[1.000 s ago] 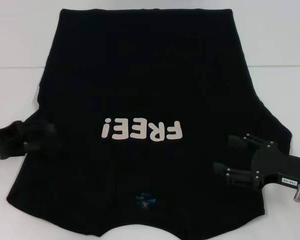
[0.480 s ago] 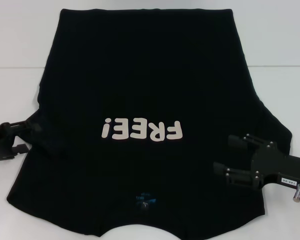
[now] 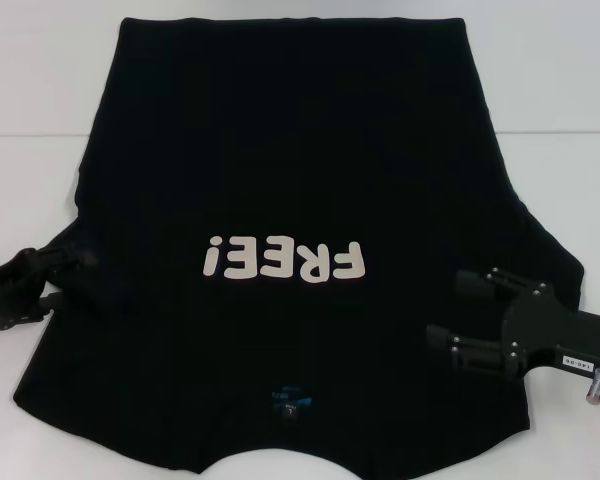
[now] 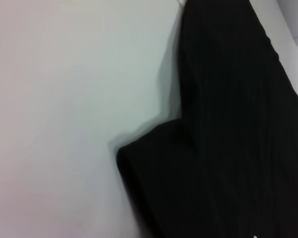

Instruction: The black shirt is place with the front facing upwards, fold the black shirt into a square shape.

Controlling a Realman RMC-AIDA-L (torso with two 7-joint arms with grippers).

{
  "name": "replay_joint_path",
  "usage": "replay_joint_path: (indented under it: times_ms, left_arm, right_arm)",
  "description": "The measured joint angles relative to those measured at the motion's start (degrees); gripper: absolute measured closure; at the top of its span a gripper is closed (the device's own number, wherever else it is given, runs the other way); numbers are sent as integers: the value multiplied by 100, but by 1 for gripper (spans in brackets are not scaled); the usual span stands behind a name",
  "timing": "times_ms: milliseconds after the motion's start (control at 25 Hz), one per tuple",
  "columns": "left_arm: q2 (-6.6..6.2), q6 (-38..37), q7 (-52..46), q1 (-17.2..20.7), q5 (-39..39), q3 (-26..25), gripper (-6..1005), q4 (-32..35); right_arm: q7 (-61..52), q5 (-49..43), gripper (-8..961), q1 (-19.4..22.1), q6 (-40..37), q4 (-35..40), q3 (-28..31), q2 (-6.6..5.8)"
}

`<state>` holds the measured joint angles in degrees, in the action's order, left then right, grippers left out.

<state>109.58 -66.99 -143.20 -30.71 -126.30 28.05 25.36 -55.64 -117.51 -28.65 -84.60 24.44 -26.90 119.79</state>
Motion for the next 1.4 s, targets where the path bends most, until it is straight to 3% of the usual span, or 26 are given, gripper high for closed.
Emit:
replay_joint_path:
  times_ms: [840,1400]
  left_arm:
    - [129,543,0,-310,60,-51,193,-36]
    - [319,484,315,-1163,184,176,194,14]
  right_arm:
    - [-7,0,38,8,-23,-9,0,0]
    - [-9,0,39,18,-31,-17,1,8]
